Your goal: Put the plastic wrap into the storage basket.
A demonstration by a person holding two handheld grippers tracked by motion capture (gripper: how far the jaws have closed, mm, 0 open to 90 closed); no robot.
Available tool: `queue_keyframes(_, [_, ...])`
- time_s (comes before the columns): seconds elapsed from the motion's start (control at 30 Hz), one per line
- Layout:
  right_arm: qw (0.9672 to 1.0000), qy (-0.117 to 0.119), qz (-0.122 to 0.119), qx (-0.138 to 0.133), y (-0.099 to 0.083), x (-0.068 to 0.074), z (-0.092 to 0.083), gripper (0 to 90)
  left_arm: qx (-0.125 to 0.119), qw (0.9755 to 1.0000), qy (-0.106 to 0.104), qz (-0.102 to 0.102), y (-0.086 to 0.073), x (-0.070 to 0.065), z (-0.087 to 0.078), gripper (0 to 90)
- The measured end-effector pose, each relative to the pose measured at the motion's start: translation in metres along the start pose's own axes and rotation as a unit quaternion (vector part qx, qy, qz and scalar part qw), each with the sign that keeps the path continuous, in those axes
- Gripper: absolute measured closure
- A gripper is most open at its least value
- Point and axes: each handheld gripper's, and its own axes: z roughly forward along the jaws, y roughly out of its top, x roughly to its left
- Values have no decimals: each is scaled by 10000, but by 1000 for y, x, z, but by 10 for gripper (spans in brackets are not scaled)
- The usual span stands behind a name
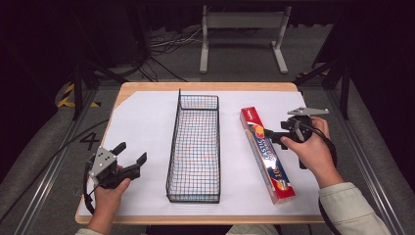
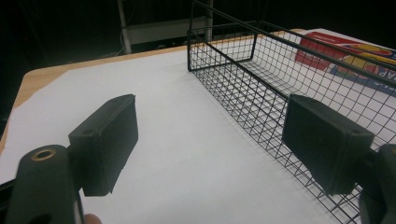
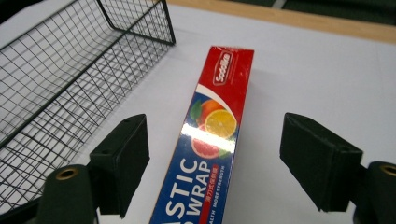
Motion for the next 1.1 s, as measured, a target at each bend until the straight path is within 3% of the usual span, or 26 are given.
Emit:
queue_keyframes(0.07, [9999,10,78,97,1,-1,2,243,-3,10000,7,-6,0,0,0,188])
queue_keyframes(0.17, [9986,-41,221,469,2,-2,8,231,26,10000,19,-6,-1,1,1,188])
queue_keyframes(0.33, [9967,-130,331,733,3,-3,13,231,19,10000,36,5,-1,0,2,188])
queue_keyframes(1.1, [9864,-249,116,1618,-2,9,49,174,36,10000,69,48,1,0,8,188])
